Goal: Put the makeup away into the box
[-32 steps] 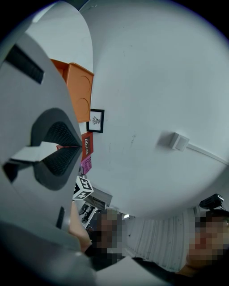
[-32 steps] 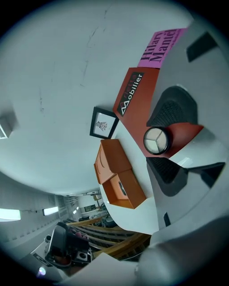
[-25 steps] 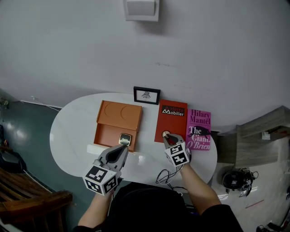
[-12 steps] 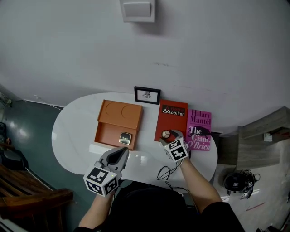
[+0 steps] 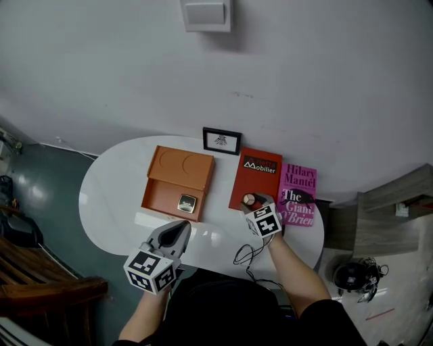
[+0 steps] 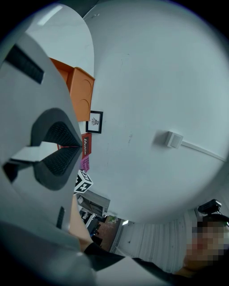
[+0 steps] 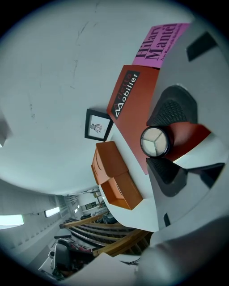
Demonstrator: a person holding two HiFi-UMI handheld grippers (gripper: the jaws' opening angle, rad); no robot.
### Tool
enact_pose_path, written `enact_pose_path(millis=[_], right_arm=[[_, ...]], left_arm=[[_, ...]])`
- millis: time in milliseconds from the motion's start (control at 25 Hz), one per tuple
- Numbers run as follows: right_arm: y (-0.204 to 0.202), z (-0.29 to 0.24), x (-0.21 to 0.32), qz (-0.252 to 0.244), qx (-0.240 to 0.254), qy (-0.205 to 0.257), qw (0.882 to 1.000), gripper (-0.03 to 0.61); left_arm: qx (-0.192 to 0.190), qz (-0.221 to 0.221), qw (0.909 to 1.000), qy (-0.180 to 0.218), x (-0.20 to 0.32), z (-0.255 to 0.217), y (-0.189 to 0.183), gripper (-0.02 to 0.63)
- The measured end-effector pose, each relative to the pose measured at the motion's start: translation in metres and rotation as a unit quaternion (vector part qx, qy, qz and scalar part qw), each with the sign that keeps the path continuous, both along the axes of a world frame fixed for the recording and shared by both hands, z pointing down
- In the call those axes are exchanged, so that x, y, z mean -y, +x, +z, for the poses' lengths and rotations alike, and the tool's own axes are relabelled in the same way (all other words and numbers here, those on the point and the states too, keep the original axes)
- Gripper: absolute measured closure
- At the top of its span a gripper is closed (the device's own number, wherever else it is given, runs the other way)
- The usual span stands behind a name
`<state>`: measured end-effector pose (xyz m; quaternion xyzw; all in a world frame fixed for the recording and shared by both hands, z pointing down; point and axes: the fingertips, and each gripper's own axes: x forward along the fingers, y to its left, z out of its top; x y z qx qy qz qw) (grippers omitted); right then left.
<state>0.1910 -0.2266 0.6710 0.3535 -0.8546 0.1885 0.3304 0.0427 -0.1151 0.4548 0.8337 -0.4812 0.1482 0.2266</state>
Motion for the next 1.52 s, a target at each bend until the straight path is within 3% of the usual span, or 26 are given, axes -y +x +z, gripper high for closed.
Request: enact_pose_path(millis=[280, 640, 840, 1240, 1520], right_arm=[[0.012, -0.042, -0.008, -0.013, 0.017, 0.024, 0.999, 0.344], [-0.030, -0.100, -0.018, -0.017, 0.052, 0.056, 0.997, 0.344], [-0.090, -0.122, -0.021, -0.011, 0.055, 0.077, 0.995, 0.344], [-0.267, -0.141, -0.046, -0.009, 0.062, 0.085, 0.994, 0.344], [-0.327, -0.141, -0.057, -0.022, 0.039, 0.077, 0.996, 0.344]], left_arm=[[-0.009, -0.014, 0.9995, 0.025, -0.002, -0.015, 0.005, 0.600], [-0.015, -0.028, 0.9987, 0.039, -0.001, -0.021, -0.051, 0.600], [-0.003, 0.000, 0.9980, 0.063, 0.001, -0.024, -0.100, 0.600], [0.017, 0.056, 0.9934, 0.098, -0.011, -0.036, -0.245, 0.600], [-0.007, 0.073, 0.9923, 0.100, -0.009, -0.038, -0.289, 0.600]])
